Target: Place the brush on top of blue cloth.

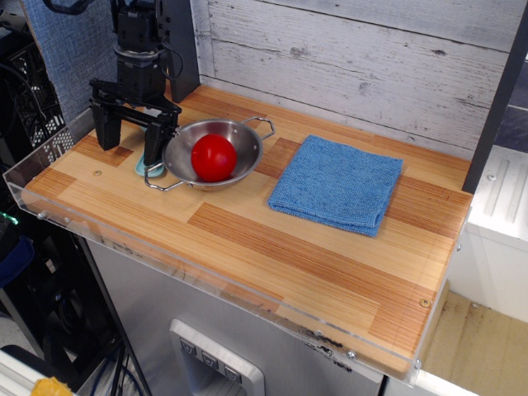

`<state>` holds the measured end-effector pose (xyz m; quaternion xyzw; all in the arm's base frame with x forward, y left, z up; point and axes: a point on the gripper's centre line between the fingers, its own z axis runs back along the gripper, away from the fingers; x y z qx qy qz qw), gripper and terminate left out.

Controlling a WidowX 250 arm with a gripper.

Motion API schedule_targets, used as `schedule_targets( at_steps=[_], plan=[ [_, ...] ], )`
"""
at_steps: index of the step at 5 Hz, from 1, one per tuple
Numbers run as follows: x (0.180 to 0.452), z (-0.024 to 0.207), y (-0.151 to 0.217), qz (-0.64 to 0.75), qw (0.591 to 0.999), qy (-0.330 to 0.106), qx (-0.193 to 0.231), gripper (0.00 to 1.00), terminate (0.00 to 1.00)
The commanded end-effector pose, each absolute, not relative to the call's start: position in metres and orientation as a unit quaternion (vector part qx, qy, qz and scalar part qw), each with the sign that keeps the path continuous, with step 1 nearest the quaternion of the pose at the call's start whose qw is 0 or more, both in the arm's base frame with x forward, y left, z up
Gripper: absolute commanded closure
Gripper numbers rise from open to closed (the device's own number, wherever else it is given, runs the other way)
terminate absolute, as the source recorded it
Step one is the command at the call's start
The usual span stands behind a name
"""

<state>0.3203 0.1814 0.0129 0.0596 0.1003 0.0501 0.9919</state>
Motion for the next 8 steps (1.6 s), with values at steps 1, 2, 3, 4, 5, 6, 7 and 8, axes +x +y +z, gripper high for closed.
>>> schedule_targets(
  at_steps=[1,2,3,4,5,6,7,8],
  plan=[
    [0.332,0.042,0.18,0.049,0.994,0.069,0.069,0.0,0.0],
    [0.336,0.043,0.176,0.045,0.994,0.068,0.067,0.0,0.0],
    [0.34,0.039,0.17,0.04,0.995,0.071,0.065,0.0,0.0],
    [0.344,0.03,0.165,0.033,0.994,0.08,0.059,0.0,0.0],
    [0.346,0.009,0.161,0.031,0.992,0.106,0.054,0.0,0.0],
    [0.346,0.003,0.159,0.033,0.992,0.112,0.055,1.0,0.0],
    [0.344,0.016,0.155,0.032,0.993,0.097,0.059,1.0,0.0],
    [0.334,0.034,0.153,0.042,0.994,0.082,0.056,1.0,0.0]
  ],
)
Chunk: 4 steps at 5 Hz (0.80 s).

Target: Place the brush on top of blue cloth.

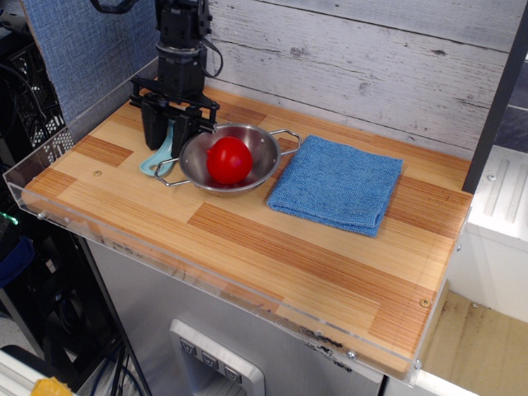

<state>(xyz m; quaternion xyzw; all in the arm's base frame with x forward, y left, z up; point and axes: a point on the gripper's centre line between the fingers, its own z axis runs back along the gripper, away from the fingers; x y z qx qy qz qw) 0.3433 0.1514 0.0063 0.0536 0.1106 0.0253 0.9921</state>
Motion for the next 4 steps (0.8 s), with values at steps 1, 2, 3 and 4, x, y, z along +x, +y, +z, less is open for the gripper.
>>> schedule_targets(
  at_steps=[1,2,3,4],
  plan=[
    [0.315,0.064,0.147,0.067,0.994,0.061,0.056,1.0,0.0],
    [0.3,0.082,0.142,0.091,0.993,0.052,0.06,1.0,0.0],
    [0.283,0.107,0.132,0.124,0.989,0.044,0.066,1.0,0.0],
    [0.293,0.123,0.086,0.079,0.995,0.032,0.044,1.0,0.0]
  ],
)
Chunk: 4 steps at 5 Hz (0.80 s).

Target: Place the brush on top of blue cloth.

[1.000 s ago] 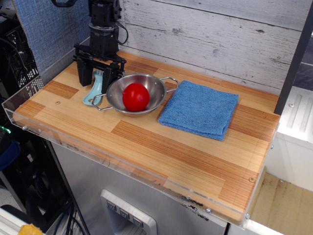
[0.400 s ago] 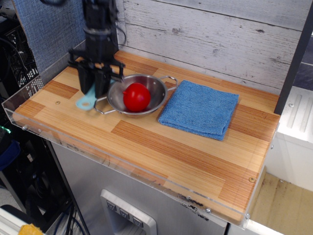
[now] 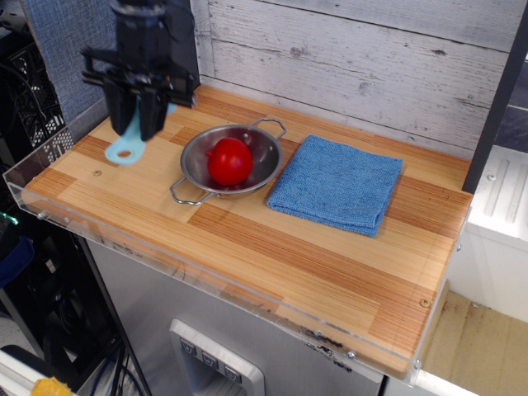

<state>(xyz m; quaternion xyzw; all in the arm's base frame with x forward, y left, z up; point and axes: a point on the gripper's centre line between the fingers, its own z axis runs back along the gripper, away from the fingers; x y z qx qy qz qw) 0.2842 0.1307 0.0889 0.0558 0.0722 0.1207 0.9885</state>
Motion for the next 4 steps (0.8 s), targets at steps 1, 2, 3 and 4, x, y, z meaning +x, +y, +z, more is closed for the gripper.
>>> schedule_targets(
  at_steps=[1,2,3,4],
  plan=[
    [0.307,0.126,0.037,0.045,0.998,0.035,0.014,1.0,0.0],
    [0.324,0.121,-0.012,0.034,0.998,0.048,-0.003,1.0,0.0],
    [0.339,0.107,-0.052,0.027,0.998,0.057,0.001,1.0,0.0],
    [0.346,0.091,-0.061,0.028,0.998,0.039,0.031,1.0,0.0]
  ],
)
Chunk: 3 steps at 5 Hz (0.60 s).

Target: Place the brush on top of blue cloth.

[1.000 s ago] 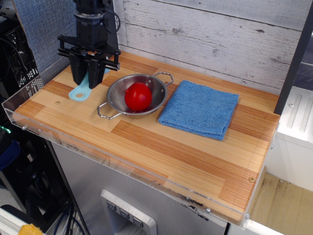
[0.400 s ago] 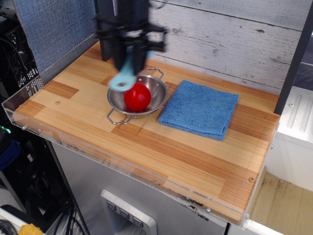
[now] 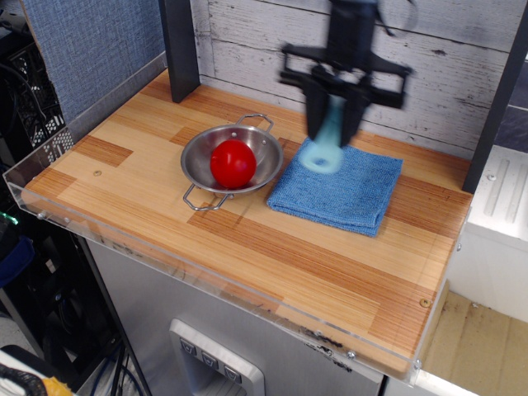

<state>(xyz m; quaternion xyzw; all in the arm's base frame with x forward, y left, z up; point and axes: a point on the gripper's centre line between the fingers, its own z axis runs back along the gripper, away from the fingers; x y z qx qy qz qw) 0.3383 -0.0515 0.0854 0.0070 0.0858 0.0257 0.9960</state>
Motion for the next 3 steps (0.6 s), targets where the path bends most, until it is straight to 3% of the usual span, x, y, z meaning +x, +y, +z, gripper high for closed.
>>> schedule_targets(
  at_steps=[1,3],
  plan=[
    [0.346,0.08,-0.062,0.025,0.997,0.017,0.073,1.0,0.0],
    [0.337,0.07,-0.05,0.039,0.995,-0.002,0.092,1.0,0.0]
  ],
)
